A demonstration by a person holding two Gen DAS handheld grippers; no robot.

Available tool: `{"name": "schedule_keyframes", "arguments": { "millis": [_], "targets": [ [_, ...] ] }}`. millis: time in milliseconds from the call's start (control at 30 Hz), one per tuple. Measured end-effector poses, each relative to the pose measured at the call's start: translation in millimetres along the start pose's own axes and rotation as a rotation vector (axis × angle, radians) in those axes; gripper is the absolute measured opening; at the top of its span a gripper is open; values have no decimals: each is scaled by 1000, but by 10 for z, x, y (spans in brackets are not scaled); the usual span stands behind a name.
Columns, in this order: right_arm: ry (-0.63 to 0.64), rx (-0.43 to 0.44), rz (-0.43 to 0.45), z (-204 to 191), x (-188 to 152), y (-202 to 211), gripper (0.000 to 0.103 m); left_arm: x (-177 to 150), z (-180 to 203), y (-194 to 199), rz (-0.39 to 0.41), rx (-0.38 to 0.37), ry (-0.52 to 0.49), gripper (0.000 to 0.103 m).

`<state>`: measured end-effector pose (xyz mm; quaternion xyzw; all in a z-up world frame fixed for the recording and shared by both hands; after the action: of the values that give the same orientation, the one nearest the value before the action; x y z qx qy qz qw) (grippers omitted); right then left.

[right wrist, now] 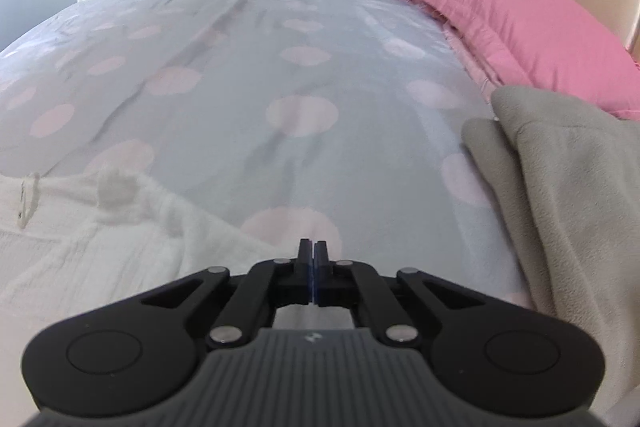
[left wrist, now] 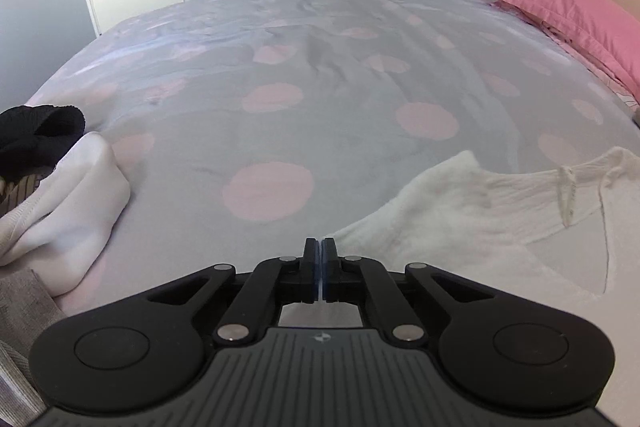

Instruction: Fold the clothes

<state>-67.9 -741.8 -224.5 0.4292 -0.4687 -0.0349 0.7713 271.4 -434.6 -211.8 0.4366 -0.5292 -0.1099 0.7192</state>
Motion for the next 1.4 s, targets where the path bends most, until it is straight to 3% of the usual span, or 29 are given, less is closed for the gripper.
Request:
{"name": "schedule_keyframes", "arguments": {
  "millis": [167, 300, 367, 433, 467, 567, 600, 633, 767, 933, 1200, 1400],
  "targets": [
    [49, -31, -52, -60, -19, -174, 0, -97, 35, -224, -64, 25, -41, 0],
    [89, -52, -75, -142, -96, -301, 2, -102, 45, -220, -39, 30, -58, 1],
    [90, -45, -76, -133, -86, -312, 3, -85, 35, -183, -30, 24, -67, 11],
    [87, -41, -77, -116, -75, -316, 3, -53, 5, -112, -3, 33, -51, 33],
    [85, -43, -75, -105, -68, -313, 4, -36, -6, -64, 18, 36, -41, 35],
    [75, -68, -71, -87, -52, -267, 20, -16, 16, 64, 37, 35, -5, 39],
    [73, -80, -68, -83, -53, -222, 30, -27, 41, 110, 30, 29, -2, 39],
    [67, -81, -65, -76, -52, -166, 31, -41, 68, 164, 23, 25, -1, 39],
    [63, -69, -69, -51, -75, 217, 32, -149, 223, 556, 5, 12, -29, 41],
    [62, 11, -134, -46, -340, 896, 40, -511, 459, 1142, -97, -84, -12, 42],
    [48, 122, -266, -96, -1286, 1951, 41, -1343, 906, 1993, -220, -159, -73, 47],
    [63, 199, -333, -135, -2067, 2629, 41, -1884, 1298, 2333, -274, -201, -110, 47]
  ]
}}
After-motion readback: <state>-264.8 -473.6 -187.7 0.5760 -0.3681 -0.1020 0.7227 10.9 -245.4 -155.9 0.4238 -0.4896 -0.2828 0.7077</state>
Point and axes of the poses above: each gripper's, at about its wrist camera, not at the fingertips, and y roughly against the way its jaws point, z to its right, x to its top, the point moved 8 cm from there along -y, roughly the way its jaws point, and after that the axes turned 9 degrees about -x, right-handed, at the moved point
